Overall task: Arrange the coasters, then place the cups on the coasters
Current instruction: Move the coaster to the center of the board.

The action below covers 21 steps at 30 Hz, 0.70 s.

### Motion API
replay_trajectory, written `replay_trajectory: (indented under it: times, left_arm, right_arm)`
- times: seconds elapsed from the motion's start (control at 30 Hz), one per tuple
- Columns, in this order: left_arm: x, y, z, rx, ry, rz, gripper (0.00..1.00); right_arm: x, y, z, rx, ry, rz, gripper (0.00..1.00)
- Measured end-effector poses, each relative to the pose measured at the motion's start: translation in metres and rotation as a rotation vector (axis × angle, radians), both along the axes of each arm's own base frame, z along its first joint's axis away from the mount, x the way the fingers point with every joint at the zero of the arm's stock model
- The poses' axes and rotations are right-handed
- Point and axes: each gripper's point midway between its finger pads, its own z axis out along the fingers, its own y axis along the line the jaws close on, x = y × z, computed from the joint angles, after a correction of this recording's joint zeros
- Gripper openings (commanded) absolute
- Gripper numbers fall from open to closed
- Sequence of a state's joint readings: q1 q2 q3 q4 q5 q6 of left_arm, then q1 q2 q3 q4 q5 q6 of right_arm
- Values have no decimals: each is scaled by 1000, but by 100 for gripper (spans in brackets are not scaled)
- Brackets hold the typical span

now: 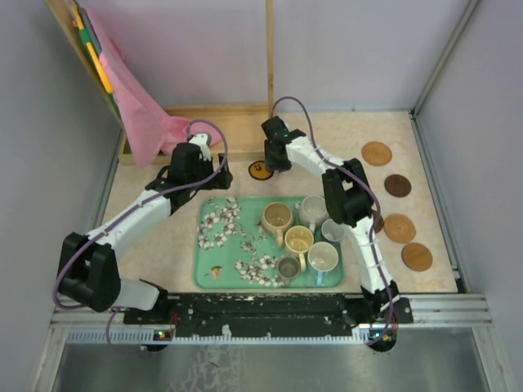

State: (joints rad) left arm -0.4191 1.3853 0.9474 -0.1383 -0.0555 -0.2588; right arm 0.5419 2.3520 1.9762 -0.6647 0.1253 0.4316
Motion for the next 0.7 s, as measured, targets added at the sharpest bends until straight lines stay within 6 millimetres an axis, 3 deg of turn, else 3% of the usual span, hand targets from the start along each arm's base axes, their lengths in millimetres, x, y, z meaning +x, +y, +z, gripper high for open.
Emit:
replay_trajectory:
  times: [0.37,0.7]
  left_arm:
    - [-1,4,6,6,-14,17,100]
    - [-2,5,10,5,-22,20,100]
  right_arm:
    - [-9,39,1,45,5,61,40]
    - [-10,43,2,72,15,71,41]
